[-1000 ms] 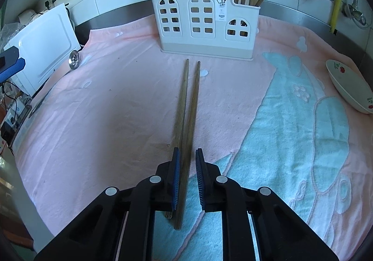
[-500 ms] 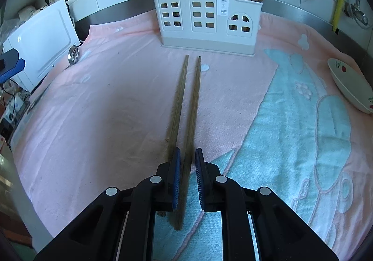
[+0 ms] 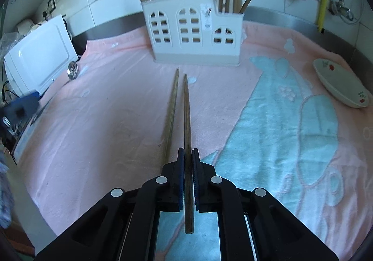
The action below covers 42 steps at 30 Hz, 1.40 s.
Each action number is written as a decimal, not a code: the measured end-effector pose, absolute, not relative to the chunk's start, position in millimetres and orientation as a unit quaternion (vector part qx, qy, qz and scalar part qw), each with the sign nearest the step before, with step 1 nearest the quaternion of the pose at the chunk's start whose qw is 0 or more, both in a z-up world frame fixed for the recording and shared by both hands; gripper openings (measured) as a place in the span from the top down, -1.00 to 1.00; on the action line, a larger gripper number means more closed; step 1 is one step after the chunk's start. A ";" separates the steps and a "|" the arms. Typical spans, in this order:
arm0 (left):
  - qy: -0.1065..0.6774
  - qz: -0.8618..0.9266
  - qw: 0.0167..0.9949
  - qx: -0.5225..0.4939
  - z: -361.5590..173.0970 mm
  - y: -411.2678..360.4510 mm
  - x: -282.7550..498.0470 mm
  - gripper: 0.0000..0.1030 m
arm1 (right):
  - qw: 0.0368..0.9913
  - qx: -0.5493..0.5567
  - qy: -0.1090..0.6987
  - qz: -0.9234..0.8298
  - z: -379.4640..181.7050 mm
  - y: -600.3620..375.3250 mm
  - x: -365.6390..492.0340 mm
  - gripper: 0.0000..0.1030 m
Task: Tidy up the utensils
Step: 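Move both tools back to the last chopsticks and close their fingers on them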
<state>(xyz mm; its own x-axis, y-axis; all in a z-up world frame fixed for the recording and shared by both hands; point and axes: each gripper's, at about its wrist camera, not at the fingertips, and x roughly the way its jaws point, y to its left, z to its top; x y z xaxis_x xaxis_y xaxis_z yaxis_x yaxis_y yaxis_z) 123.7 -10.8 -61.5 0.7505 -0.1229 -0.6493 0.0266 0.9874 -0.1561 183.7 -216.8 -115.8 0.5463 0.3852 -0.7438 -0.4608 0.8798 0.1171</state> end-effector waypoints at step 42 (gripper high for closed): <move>0.462 -0.049 0.881 -0.087 -128.3 -109.5 191.4 0.84 | 0.911 -0.003 0.346 0.224 -60.2 -284.7 167.7 0.87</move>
